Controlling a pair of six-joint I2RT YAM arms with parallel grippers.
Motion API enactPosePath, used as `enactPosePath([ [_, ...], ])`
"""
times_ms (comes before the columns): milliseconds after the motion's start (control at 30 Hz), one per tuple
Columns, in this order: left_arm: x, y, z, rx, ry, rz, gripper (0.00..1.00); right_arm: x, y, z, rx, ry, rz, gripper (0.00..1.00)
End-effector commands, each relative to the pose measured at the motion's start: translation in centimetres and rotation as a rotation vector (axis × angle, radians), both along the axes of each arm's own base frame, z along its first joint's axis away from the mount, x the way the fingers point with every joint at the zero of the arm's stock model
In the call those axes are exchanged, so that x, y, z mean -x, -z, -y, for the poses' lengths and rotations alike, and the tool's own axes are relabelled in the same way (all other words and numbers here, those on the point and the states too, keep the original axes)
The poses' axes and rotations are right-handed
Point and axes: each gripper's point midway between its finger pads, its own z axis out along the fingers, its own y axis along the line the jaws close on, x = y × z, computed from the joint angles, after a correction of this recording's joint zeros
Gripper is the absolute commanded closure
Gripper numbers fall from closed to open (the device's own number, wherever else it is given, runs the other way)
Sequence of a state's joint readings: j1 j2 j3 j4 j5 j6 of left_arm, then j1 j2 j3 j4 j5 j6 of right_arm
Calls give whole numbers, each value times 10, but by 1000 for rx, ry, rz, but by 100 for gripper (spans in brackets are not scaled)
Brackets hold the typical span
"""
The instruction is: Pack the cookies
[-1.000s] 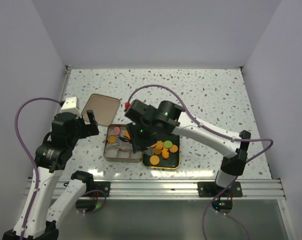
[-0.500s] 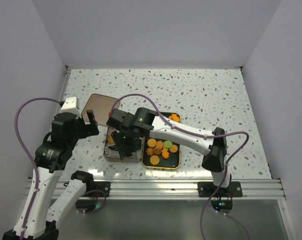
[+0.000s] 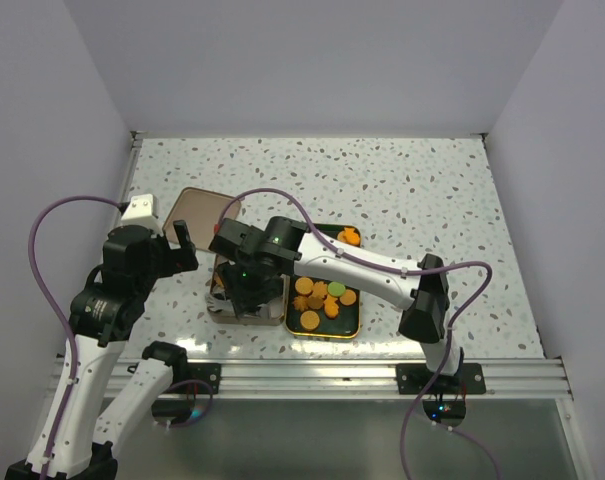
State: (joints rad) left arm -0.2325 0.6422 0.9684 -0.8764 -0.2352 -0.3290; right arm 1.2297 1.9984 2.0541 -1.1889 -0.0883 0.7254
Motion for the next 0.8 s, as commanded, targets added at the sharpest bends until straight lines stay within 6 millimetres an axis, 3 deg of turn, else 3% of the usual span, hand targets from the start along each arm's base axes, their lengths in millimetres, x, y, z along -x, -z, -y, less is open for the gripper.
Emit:
enactPosePath([
  [0, -7, -9, 4, 1, 22, 49, 0, -7, -18, -10, -59, 9, 52, 53],
  [267, -6, -9, 4, 2, 21, 49, 0, -14, -27, 0, -39, 32, 97, 46],
  [400, -6, -10, 4, 2, 20, 52, 0, -29, -49, 19, -31, 77, 175, 46],
  [433, -6, -10, 4, 3, 19, 51, 0, -33, -60, 30, -39, 95, 203, 47],
  [500, -6, -10, 4, 2, 20, 52, 0, -43, -60, 51, -10, 133, 212, 47],
  [567, -6, -10, 4, 3, 19, 51, 0, -57, -73, 77, -19, 187, 232, 47],
  [600, -6, -10, 4, 2, 20, 52, 0, -59, -61, 92, 25, 199, 221, 47],
  [633, -6, -10, 4, 2, 21, 51, 0, -67, -68, 110, 13, 246, 228, 48],
  [700, -6, -10, 4, 2, 23, 51, 0, -72, -52, 135, 79, 279, 222, 47],
  [767, -7, -9, 5, 3, 26, 47, 0, -77, -50, 162, 127, 319, 226, 47],
])
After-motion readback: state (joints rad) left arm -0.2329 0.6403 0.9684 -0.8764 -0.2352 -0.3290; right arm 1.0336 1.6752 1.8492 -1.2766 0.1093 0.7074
